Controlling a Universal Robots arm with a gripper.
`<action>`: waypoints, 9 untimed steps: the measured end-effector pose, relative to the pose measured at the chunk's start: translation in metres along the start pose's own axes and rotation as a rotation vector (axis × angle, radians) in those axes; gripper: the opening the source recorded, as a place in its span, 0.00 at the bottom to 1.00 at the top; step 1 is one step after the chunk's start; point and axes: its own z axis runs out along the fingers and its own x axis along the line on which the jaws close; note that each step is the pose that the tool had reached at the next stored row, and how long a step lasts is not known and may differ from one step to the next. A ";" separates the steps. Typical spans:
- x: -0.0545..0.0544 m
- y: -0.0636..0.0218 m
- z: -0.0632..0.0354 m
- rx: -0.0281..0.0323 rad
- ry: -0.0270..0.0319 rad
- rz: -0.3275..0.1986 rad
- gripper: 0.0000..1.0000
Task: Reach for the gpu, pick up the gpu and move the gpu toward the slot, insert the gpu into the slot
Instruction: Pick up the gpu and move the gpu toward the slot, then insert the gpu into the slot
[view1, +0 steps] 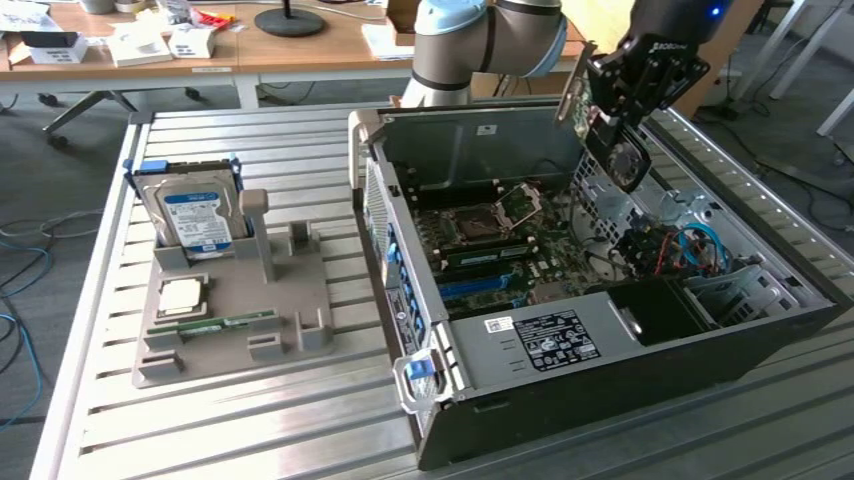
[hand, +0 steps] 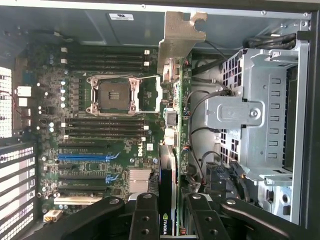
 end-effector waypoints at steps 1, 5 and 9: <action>0.000 0.0000 0.0000 0.0002 0.0000 0.000 0.26; 0.000 0.0000 0.0001 -0.0001 -0.0001 0.000 0.26; 0.000 0.0000 0.0001 0.0000 0.0000 0.000 0.26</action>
